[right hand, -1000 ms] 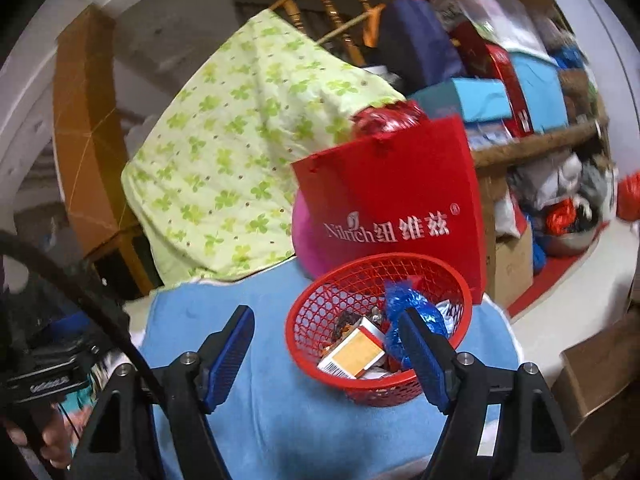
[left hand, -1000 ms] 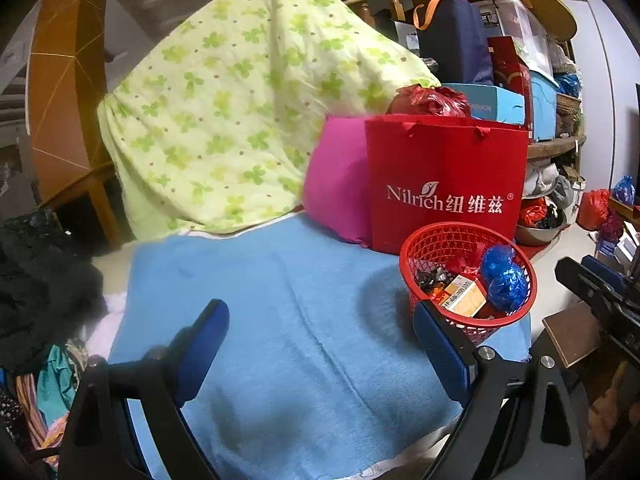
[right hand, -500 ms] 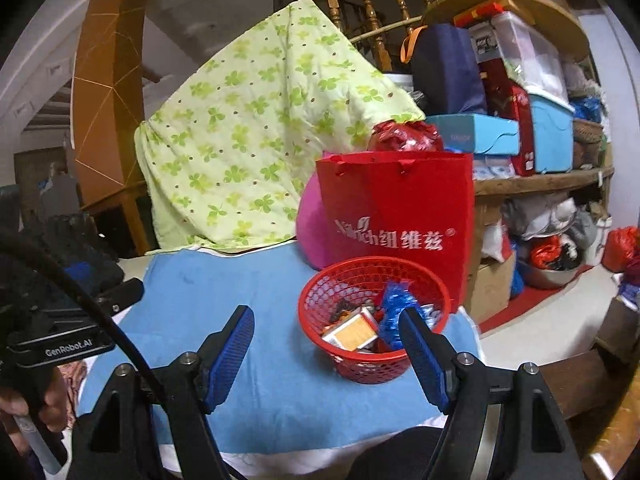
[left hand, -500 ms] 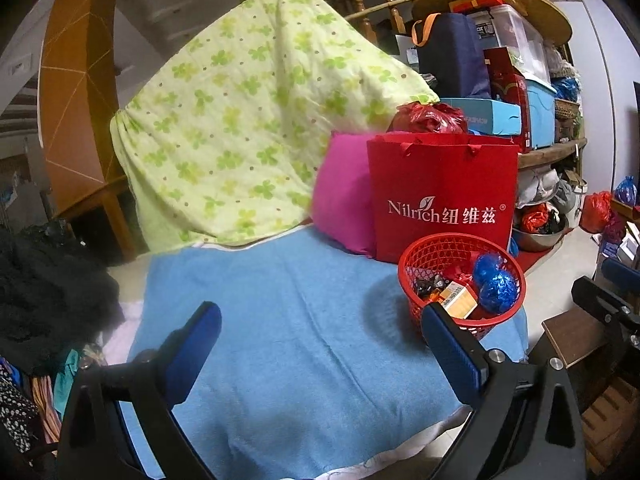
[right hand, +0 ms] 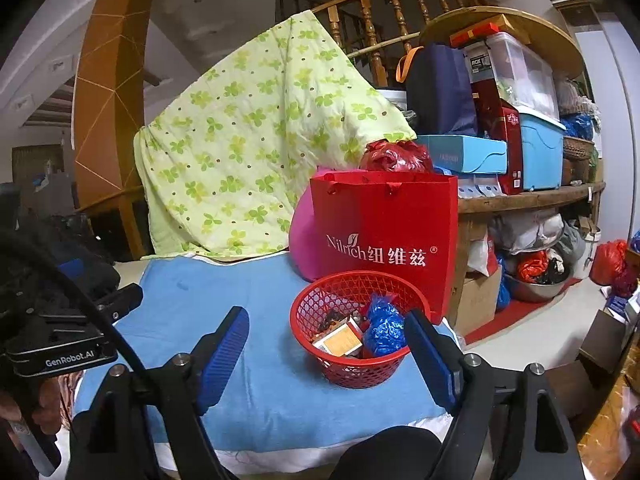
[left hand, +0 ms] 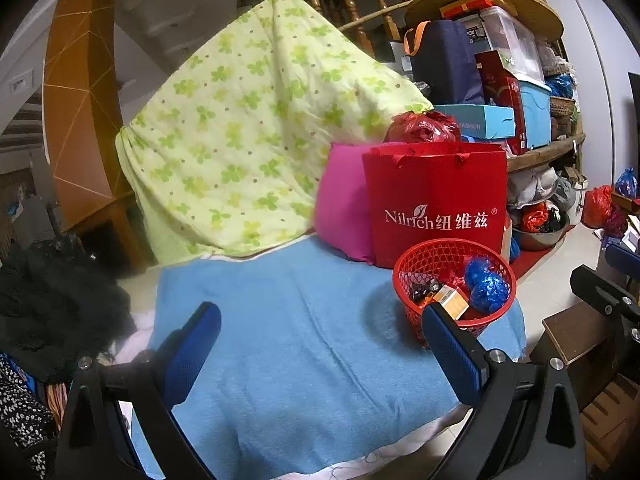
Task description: Collect trash
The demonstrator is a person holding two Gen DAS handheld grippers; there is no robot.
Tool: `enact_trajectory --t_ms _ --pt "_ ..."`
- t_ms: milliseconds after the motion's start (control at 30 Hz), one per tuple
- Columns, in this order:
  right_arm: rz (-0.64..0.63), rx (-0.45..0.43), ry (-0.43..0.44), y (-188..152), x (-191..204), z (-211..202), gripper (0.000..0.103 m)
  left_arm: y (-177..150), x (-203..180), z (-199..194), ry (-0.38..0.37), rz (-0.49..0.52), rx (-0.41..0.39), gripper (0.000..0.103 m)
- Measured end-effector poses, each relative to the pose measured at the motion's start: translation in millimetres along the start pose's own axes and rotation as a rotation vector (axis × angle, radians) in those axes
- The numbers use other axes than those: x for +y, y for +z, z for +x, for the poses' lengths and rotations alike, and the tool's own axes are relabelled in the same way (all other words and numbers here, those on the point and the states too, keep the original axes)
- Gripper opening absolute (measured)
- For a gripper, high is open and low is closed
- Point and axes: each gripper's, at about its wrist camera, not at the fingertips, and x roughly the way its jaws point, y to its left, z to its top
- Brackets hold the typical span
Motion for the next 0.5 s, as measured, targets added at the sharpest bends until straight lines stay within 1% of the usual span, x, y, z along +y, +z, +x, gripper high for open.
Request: enact_trajectory --t_ms 167,500 --pt "0.015 0.003 0.004 1.9 -2.0 -5.9 0.084 2.5 -4.0 -10.9 0.010 0.008 -0.016 0.100" --pt "-0.015 0.005 -0.015 -1.8 3.4 -23.5 0.084 2.4 -7.4 -22.0 0.012 0.015 -0.031 0.102"
